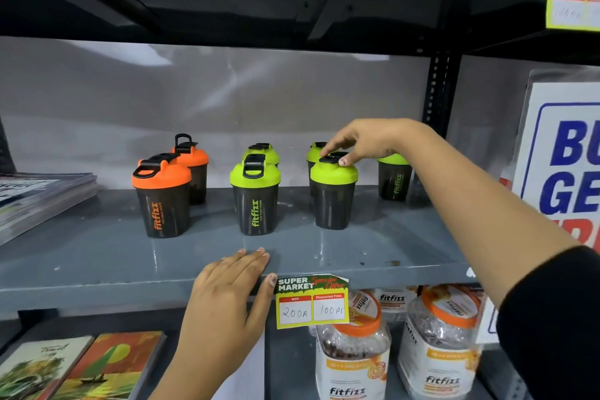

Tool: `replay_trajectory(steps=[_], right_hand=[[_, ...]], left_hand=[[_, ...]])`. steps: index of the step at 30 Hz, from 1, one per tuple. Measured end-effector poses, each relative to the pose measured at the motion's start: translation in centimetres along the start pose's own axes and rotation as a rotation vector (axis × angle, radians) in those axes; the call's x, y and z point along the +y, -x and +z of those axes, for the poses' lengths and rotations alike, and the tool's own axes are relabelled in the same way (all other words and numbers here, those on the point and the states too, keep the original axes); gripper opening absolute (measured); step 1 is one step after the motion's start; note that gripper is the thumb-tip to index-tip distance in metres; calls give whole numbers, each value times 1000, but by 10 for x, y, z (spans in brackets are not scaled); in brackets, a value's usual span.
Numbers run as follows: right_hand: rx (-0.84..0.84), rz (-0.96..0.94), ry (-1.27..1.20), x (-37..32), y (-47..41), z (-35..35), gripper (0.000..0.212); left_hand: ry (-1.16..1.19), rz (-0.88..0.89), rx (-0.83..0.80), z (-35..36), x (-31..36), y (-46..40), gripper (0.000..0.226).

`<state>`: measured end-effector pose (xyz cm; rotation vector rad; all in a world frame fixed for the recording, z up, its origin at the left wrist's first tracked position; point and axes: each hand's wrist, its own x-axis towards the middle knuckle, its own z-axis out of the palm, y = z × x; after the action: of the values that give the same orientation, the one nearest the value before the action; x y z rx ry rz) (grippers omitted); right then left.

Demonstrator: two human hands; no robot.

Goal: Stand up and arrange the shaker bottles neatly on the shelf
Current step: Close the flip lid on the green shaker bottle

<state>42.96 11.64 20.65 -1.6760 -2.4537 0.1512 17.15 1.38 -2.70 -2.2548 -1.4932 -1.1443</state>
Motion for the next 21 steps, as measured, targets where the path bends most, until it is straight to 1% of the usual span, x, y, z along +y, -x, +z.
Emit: replay_trajectory(steps=[7,14,16,20,21], right_hand=[[94,-2,-66,2,-9,11,41],[240,142,-27,0,-12,16,36],[273,174,-16,-2,-11,18,39],[346,261,77,-8,-12,24,56],[367,287,99,-10,-12,26,57]], left_hand=[[-6,-3,1,2,-1,0,47],[-10,-7,5,2,-1,0,49],[-8,-8,3,3,-1,0,49],[-9,-7,9,3,-1,0,49],[-8,-6,11,2,0,0,50]])
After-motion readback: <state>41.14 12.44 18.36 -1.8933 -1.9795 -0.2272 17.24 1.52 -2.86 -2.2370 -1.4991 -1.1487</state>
